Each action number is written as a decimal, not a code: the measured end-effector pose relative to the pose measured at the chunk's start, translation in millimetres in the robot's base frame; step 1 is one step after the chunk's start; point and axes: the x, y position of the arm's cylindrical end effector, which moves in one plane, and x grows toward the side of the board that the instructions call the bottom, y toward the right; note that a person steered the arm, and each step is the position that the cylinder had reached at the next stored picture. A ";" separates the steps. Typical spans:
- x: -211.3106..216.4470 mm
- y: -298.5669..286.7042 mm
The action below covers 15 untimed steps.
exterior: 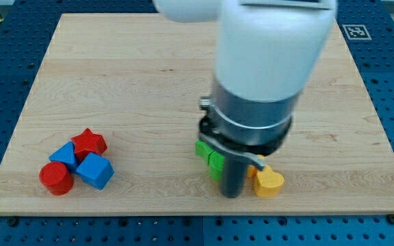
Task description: Move the group of green blocks and yellow blocks on right side
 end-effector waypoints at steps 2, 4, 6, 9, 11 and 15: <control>-26.9 -53.7; -34.8 -35.1; -34.8 -4.4; -76.1 -90.5; -76.1 -69.3; -76.1 3.9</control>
